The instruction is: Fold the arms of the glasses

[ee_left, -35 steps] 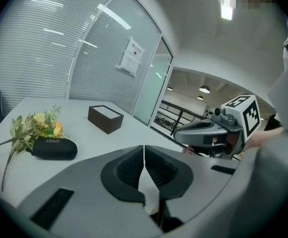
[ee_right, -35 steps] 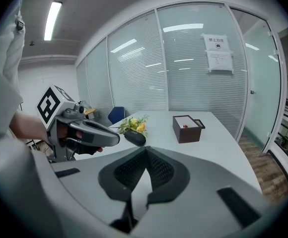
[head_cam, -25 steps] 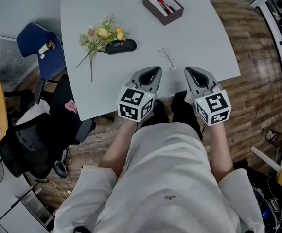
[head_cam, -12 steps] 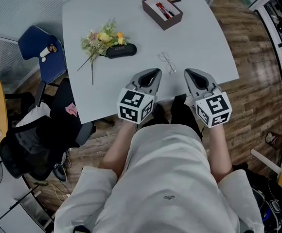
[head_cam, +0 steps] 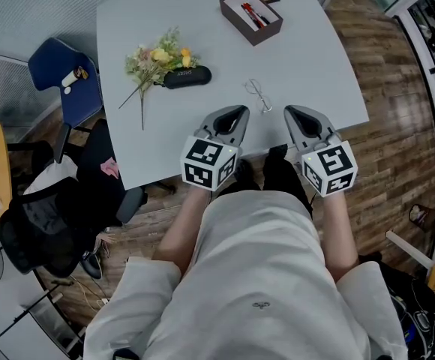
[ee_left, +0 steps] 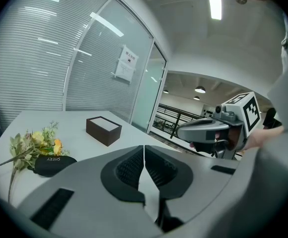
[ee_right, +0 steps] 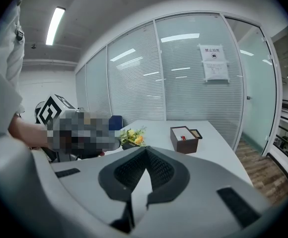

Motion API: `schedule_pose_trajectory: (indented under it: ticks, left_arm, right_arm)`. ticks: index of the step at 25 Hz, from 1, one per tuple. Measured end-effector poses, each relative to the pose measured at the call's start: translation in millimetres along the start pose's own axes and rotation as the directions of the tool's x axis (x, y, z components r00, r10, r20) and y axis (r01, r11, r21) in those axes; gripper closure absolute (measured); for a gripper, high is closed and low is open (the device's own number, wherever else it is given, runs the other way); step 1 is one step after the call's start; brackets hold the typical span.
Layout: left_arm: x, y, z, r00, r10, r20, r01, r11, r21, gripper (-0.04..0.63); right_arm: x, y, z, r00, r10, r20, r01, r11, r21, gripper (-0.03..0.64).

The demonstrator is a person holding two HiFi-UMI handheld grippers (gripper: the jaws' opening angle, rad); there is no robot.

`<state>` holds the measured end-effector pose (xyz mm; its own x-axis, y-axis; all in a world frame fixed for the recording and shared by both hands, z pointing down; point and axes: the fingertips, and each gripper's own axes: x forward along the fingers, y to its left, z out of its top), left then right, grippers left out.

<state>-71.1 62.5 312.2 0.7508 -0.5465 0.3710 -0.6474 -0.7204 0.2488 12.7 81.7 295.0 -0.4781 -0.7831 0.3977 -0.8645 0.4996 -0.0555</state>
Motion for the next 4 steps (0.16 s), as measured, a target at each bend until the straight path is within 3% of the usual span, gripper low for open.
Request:
schedule_pose_trajectory:
  ticks: [4]
  left_arm:
    - [3.2, -2.3, 1.9, 1.0, -0.001, 0.0, 0.001, 1.0, 0.0, 0.574]
  right_arm:
    - [-0.3, -3.6, 0.7, 1.0, 0.0, -0.001, 0.0, 1.0, 0.0, 0.614]
